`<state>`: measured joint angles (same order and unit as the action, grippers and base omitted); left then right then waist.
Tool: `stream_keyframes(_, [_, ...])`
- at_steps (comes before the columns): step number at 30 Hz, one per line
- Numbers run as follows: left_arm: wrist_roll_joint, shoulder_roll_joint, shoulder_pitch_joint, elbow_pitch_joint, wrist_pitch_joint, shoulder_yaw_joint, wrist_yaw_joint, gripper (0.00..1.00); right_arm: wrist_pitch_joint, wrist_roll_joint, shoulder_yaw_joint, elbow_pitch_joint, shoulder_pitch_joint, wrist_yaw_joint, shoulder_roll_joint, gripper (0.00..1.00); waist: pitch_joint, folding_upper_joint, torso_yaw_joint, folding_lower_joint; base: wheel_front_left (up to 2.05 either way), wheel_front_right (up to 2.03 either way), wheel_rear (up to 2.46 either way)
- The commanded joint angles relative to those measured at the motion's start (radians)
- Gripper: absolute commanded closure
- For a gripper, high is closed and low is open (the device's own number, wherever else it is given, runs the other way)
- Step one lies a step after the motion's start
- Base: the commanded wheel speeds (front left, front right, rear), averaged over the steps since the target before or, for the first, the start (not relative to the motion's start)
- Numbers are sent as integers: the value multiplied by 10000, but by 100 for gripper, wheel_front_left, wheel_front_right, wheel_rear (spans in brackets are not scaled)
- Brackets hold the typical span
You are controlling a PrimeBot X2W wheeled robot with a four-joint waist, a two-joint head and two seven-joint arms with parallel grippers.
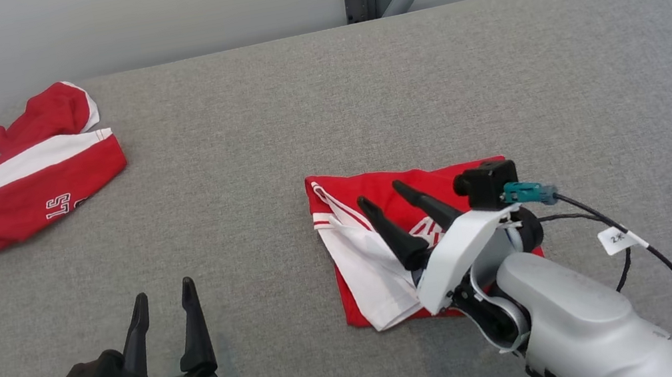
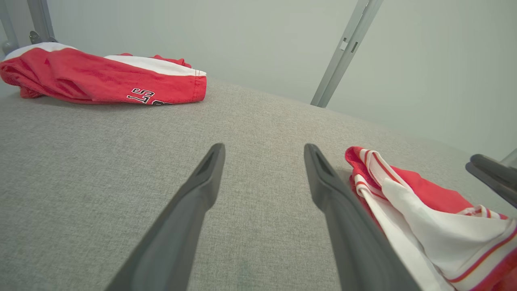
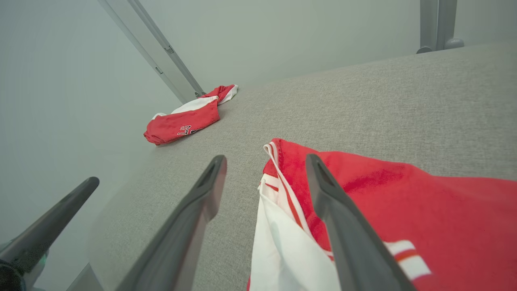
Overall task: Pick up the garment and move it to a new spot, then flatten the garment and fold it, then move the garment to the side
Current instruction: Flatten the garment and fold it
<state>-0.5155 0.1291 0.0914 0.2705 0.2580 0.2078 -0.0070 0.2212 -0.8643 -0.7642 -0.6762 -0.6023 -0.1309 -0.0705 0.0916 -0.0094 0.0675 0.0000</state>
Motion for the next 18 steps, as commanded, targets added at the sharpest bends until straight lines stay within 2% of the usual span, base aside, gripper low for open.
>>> stream_keyframes(1, [-40, 36, -72, -45, 54, -18, 50, 0, 174, 208, 182, 170, -65, 4, -190, 0, -38, 94, -79, 0, 0, 0, 0])
stream_keyframes(7, [-7, 67, -149, -172, 62, -7, 87, 0, 445, 1437, 1694, 729, 396, 4, -643, 0, -104, 94, -291, 0, 0, 0, 0])
stream_keyframes(12, [-17, 102, -212, -232, 55, 12, 116, 0, 442, 2318, 3345, 1480, 1218, 2, -614, 0, -111, 94, -431, 0, 0, 0, 0])
stream_keyframes(18, [-59, 146, -224, -269, 54, 34, 145, 0, 444, 2948, 4526, 2048, 2065, 4, -548, 0, -122, 94, -526, 0, 0, 0, 0])
